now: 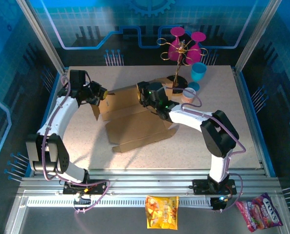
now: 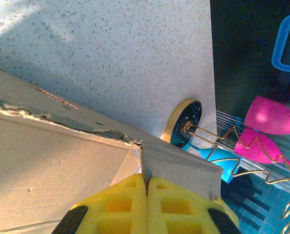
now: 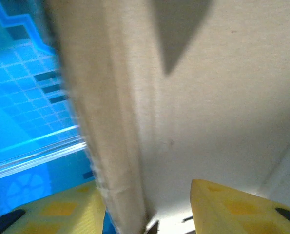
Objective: Fold the paper box
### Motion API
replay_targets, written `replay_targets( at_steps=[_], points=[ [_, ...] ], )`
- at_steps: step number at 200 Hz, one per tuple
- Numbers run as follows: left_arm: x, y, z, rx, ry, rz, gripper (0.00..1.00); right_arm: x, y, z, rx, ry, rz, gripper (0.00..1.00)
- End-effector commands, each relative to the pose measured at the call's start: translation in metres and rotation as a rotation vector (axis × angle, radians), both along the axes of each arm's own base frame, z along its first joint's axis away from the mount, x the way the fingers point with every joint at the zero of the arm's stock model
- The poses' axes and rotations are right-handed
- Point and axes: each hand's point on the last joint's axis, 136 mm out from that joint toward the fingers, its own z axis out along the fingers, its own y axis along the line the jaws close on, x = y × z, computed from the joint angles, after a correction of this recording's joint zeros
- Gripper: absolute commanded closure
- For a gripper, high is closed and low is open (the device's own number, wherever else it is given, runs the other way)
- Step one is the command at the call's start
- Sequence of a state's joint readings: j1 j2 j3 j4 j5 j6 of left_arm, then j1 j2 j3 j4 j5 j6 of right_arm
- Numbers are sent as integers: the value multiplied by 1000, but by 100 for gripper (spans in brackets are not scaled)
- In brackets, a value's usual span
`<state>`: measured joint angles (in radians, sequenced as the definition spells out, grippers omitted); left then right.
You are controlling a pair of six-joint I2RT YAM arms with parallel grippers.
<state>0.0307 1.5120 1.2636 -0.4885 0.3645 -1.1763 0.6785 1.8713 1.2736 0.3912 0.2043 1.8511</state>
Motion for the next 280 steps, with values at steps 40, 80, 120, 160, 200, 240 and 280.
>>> replay_targets(
  at_steps=[40, 80, 120, 160, 200, 240, 280],
  points=[
    [-4, 3, 2, 6, 1, -16, 100, 19, 14, 28, 98, -103, -17, 65],
    [-4, 2, 3, 9, -5, -26, 100, 19, 16, 22, 78, -68, -7, 80],
    [-1, 2, 8, 17, -22, -38, 100, 18, 19, 17, 53, -33, 14, 71],
    [-1, 1, 10, 15, -27, -42, 100, 21, 23, 14, 28, -7, 24, 66],
    [-1, 1, 13, 15, -33, -41, 100, 21, 24, 9, -4, 22, 27, 68],
    [-2, 1, 15, 14, -38, -43, 100, 21, 21, 0, -45, 52, 18, 72],
    [-3, 0, 17, 13, -44, -51, 100, 26, 23, -3, -56, 56, 12, 83]
  ],
)
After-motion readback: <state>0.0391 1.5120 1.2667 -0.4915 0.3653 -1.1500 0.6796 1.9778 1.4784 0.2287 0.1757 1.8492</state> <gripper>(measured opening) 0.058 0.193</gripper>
